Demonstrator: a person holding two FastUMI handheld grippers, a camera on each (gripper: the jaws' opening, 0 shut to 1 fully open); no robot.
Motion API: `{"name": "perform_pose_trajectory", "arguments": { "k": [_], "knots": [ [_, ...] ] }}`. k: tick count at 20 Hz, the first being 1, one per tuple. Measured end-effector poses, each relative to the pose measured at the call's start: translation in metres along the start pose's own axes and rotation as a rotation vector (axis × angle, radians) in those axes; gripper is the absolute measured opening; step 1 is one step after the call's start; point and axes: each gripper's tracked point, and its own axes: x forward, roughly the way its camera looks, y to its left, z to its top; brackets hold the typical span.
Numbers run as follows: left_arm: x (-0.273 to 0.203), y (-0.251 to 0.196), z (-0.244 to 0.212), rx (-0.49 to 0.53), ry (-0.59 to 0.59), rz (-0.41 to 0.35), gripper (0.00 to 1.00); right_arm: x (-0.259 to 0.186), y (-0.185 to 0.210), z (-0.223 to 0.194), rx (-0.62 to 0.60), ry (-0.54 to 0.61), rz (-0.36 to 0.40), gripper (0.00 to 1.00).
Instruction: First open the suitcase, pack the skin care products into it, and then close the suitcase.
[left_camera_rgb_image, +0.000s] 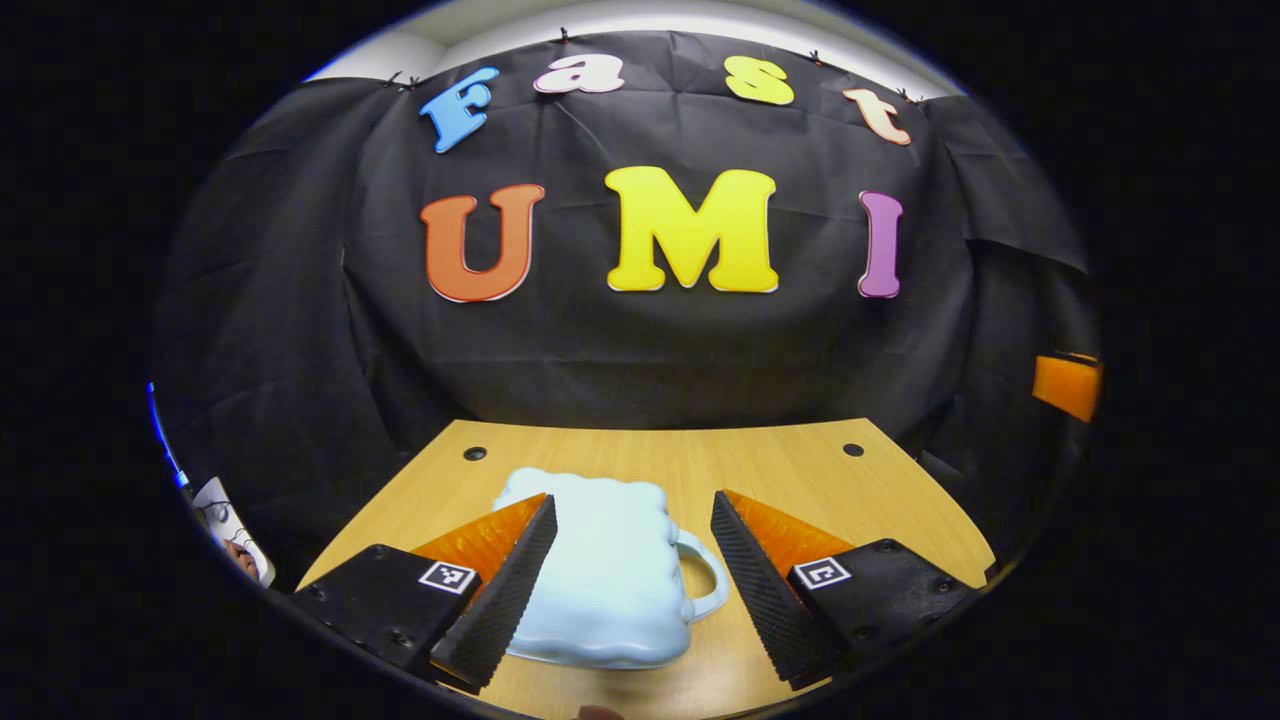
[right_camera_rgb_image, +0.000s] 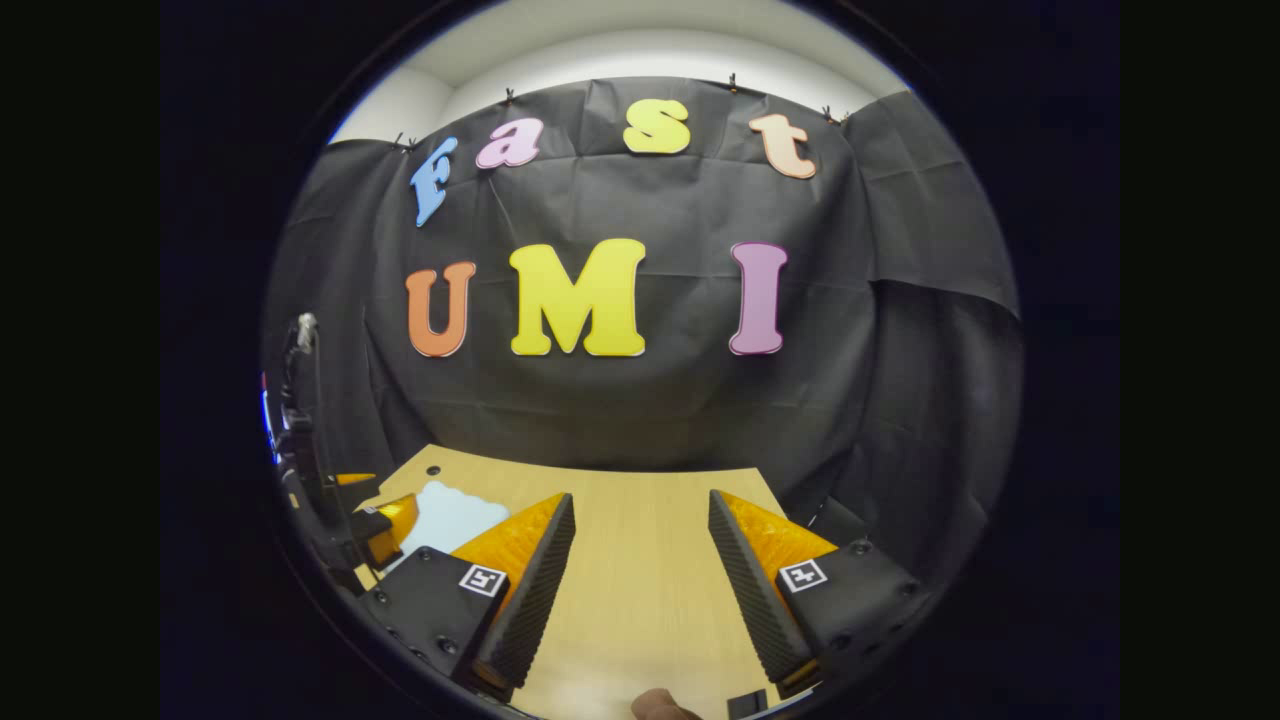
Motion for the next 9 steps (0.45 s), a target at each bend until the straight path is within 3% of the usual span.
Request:
{"name": "perform_pose_trajectory", "arguments": {
  "k": [9],
  "knots": [
    [-0.044,0.049,0.031,0.028,-0.101,0.013,0.99,-0.004,0.077,-0.010,-0.025,0.002,0.066,0.81]
  ]
}}
